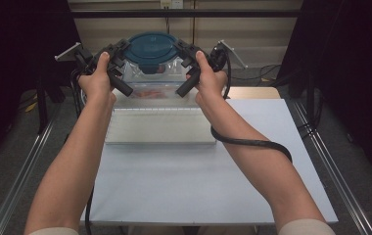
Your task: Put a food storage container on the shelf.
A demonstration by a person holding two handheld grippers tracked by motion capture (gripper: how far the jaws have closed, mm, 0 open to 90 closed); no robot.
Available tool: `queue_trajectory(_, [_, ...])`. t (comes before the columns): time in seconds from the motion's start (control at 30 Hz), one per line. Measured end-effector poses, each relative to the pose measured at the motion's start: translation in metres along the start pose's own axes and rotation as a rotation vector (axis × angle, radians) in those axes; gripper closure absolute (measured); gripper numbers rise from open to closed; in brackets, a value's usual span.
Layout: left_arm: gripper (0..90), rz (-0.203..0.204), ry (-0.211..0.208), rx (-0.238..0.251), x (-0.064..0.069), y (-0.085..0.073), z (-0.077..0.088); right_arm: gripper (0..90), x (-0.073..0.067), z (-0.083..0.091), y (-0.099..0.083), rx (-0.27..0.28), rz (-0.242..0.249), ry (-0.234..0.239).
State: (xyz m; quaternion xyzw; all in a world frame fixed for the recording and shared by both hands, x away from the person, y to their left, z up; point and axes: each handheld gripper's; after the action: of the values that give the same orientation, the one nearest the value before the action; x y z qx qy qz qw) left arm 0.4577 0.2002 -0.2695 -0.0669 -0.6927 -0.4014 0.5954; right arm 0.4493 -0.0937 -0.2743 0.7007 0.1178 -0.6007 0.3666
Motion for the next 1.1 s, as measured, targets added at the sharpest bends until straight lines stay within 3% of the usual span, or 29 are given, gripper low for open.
queue_trajectory(0.27, [41.4,-0.05,-0.023,0.01,0.003,-0.009,0.012,44.1,-0.001,0.007,-0.004,0.008,0.057,0.026])
queue_trajectory(0.33, [35.6,-0.068,-0.019,0.019,0.003,-0.012,0.017,42.6,-0.001,0.012,-0.008,0.01,0.059,0.047])
queue_trajectory(0.5, [30.5,-0.1,-0.039,0.032,0.0,-0.023,0.032,36.0,-0.001,0.032,-0.014,0.026,0.124,0.073])
queue_trajectory(0.7, [27.2,-0.145,-0.064,0.026,0.002,-0.038,0.046,32.0,0.002,0.055,-0.022,0.019,0.118,0.11])
queue_trajectory(0.87, [23.4,-0.172,-0.077,0.02,0.001,-0.05,0.055,29.2,0.008,0.071,-0.031,0.014,0.149,0.125])
queue_trajectory(1.1, [19.6,-0.181,-0.1,0.004,-0.002,-0.069,0.06,27.5,0.014,0.088,-0.038,0.008,0.168,0.149])
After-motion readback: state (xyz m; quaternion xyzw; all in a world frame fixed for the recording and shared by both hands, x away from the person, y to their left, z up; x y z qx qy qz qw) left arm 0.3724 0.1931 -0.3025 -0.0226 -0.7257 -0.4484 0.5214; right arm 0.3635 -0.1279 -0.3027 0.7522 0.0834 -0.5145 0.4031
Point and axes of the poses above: each handheld gripper's, and its own axes: z roughly backward along the jaws, y roughly out of its top, x roughly to its right, and after that the axes turned 6 degrees about -x, right-handed
